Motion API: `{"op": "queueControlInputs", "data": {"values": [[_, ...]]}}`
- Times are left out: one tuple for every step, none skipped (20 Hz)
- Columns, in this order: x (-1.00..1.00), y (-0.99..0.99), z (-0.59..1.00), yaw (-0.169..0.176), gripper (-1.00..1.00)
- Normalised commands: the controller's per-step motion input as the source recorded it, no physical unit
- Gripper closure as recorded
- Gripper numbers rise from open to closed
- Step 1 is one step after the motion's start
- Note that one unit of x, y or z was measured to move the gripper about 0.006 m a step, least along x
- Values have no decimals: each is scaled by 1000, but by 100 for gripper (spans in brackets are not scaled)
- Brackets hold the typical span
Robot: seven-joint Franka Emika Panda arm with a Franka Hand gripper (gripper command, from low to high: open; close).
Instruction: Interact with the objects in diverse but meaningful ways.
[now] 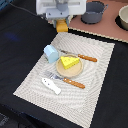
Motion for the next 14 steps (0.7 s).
{"op": "queueControlInputs", "data": {"values": [[-583, -691, 209, 0, 100], [-523, -774, 160, 0, 100], [-494, -803, 160, 0, 100], [-449, -831, 146, 0, 100], [-374, -871, 146, 0, 100], [-366, -889, 117, 0, 100], [-349, -917, 111, 0, 100], [-357, -931, 123, 0, 100], [-351, -931, 123, 0, 100], [-351, -931, 111, 0, 100], [-360, -926, 83, 0, 100], [-360, -926, 63, 0, 100], [-366, -929, 46, 0, 100], [-351, -917, 31, 0, 100]]}}
